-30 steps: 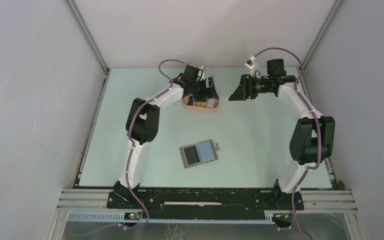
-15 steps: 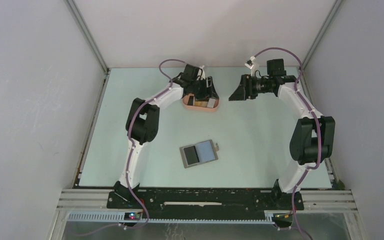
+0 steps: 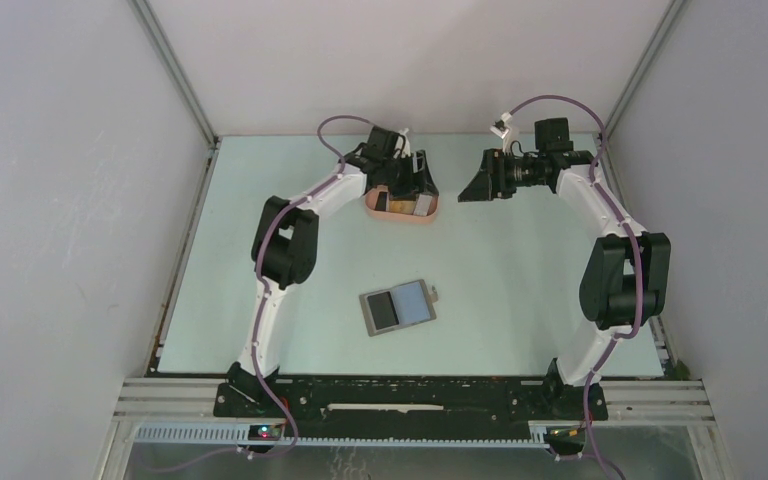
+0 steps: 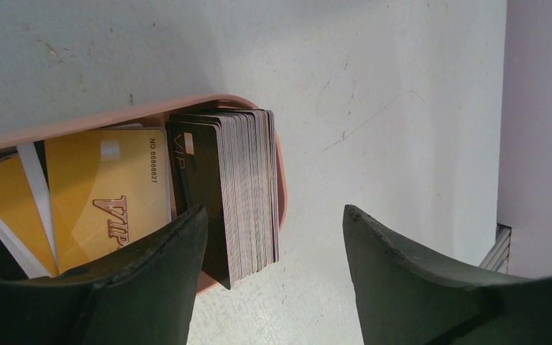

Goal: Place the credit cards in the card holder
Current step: Pick up the credit card from the storage box.

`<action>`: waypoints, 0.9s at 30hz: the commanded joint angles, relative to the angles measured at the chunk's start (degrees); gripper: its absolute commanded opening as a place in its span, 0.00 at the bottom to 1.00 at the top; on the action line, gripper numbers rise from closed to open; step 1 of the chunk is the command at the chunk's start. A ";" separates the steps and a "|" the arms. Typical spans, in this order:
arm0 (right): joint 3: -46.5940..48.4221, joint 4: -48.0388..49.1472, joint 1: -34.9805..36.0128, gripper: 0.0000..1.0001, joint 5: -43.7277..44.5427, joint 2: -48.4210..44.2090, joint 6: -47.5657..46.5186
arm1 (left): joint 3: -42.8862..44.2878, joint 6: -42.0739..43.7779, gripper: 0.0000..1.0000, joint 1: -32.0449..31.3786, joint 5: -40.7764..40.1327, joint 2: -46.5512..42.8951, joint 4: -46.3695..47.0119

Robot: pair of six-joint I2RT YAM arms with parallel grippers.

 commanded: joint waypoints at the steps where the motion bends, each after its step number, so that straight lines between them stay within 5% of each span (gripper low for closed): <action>1: 0.42 0.27 -0.43 0.71 -1.49 -0.17 -0.03 | 5.61 2.46 0.76 -0.13 -2.80 0.15 -2.40; 27: 0.42 0.27 -0.71 0.70 -1.78 -0.42 0.05 | 18.92 7.35 0.78 -5.20 -13.04 6.87 -14.65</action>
